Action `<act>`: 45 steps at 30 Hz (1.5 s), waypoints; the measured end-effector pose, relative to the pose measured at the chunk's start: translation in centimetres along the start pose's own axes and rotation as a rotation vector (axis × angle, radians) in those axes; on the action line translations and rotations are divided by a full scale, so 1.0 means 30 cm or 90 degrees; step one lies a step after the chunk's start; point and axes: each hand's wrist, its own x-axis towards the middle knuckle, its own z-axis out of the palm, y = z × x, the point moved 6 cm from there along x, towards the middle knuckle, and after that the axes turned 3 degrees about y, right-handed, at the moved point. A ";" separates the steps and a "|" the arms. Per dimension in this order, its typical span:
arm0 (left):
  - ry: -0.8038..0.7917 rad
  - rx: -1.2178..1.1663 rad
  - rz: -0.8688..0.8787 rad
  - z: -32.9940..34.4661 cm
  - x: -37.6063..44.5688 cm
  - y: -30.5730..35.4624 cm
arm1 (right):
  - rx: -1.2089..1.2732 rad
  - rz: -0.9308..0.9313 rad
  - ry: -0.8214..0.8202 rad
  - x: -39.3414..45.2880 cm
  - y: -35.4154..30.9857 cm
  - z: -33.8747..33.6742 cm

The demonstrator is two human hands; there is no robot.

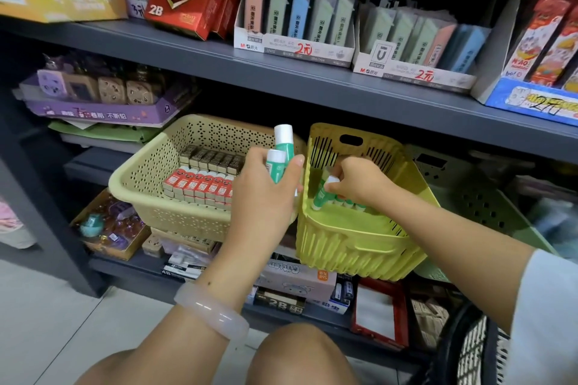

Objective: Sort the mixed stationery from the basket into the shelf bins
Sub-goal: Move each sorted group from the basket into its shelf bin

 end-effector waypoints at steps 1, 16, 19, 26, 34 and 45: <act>-0.003 0.011 0.000 0.008 -0.001 -0.002 | -0.009 0.007 -0.001 0.004 0.003 0.006; -0.032 0.115 0.031 0.044 -0.005 -0.010 | 0.739 -0.061 -0.021 -0.092 -0.090 -0.130; -0.032 0.125 0.048 0.045 0.000 -0.004 | 0.680 -0.199 -0.063 -0.127 -0.139 -0.140; -0.016 -0.015 -0.036 0.016 0.002 -0.018 | 0.655 0.046 0.102 -0.065 0.026 -0.139; -0.063 -0.002 -0.025 0.014 0.003 -0.025 | 0.019 0.064 -0.060 -0.031 0.066 -0.034; -0.043 0.025 0.083 -0.019 0.013 0.002 | 0.040 0.082 -0.060 -0.028 0.067 -0.036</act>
